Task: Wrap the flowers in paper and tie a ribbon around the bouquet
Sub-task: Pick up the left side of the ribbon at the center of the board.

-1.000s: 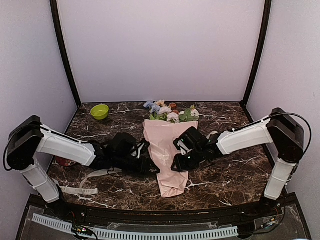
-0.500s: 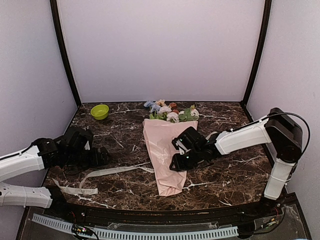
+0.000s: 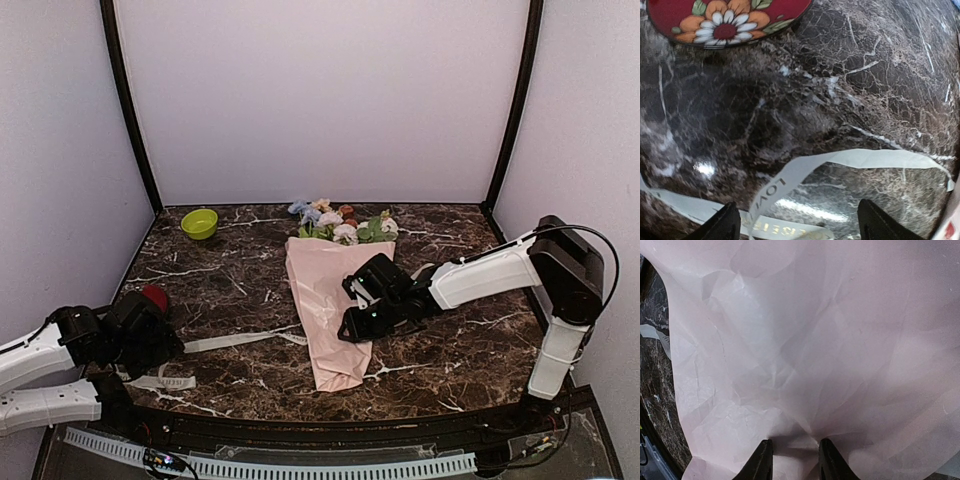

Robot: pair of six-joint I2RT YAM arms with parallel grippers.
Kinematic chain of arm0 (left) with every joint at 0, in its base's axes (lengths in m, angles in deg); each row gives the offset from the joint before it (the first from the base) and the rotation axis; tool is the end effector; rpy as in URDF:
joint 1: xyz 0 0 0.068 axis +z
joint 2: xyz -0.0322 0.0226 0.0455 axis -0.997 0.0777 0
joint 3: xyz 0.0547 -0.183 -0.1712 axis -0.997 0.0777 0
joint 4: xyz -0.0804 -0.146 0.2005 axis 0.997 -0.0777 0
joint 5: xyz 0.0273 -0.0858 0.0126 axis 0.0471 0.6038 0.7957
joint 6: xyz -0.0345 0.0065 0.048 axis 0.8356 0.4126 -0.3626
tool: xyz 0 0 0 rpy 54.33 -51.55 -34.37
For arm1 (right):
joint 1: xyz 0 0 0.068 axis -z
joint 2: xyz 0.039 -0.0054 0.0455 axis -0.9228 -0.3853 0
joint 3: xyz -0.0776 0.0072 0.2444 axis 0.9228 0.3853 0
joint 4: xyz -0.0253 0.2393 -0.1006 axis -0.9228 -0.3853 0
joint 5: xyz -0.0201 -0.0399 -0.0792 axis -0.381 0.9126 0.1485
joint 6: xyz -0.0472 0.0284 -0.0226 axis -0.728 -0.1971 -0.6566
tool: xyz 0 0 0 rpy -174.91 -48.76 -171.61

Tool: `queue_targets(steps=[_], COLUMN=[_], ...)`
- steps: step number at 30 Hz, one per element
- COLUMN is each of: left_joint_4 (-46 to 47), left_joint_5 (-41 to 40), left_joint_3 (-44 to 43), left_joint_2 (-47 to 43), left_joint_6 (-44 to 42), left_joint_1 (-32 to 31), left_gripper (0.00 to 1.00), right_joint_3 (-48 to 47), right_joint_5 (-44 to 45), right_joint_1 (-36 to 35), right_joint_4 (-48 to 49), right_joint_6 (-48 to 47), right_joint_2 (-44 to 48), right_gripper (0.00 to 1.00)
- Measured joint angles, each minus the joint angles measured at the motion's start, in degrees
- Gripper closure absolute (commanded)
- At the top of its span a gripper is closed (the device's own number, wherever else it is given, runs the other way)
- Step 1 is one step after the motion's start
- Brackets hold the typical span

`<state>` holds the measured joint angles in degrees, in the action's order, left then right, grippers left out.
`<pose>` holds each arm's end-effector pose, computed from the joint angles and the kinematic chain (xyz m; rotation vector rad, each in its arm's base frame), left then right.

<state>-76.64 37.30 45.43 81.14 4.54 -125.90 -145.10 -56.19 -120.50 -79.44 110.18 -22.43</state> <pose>0.1084 -0.0763 0.1648 -0.7302 2.4974 -0.3470 0.2083 0.2879 0.1172 -0.4619 2.6722 0.7260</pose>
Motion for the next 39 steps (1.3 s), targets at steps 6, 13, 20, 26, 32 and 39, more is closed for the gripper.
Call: queue_targets(steps=[6, 13, 20, 26, 32, 39], left_joint_4=[-0.37, 0.20, 2.38, 11.67, 28.63, 46.69], left_joint_5=[-0.79, 0.96, 2.23, 0.48, 7.56, 21.94], left_joint_3=[4.57, 6.82, 7.43, -0.74, -24.24, -38.93], left_joint_2=[0.72, -3.85, -4.17, 3.74, 28.11, 48.94], left_joint_6=[4.42, 4.98, 2.69, -9.90, -29.83, -42.66], left_joint_1=[0.02, 0.02, 0.02, 0.04, -1.44, -8.63], left_gripper=[0.49, 0.94, 1.00, 1.00, 1.00, 1.00], right_joint_3=[-0.02, -0.44, -0.44, -0.44, -0.44, -0.39], right_joint_5=[-0.11, -0.15, -0.24, -0.37, -0.35, -0.35], right_joint_1=[-0.04, -0.09, -0.09, -0.09, -0.09, -0.09], right_joint_4=[-0.02, -0.72, -0.79, -0.79, -0.72, -0.39], right_joint_6=[-0.20, -0.61, -0.76, -0.76, -0.07, 1.90], right_joint_2=[0.02, -0.02, -0.02, -0.02, -0.02, -0.02], right_gripper=[0.67, 0.67, 0.67, 0.67, 0.66, 0.66])
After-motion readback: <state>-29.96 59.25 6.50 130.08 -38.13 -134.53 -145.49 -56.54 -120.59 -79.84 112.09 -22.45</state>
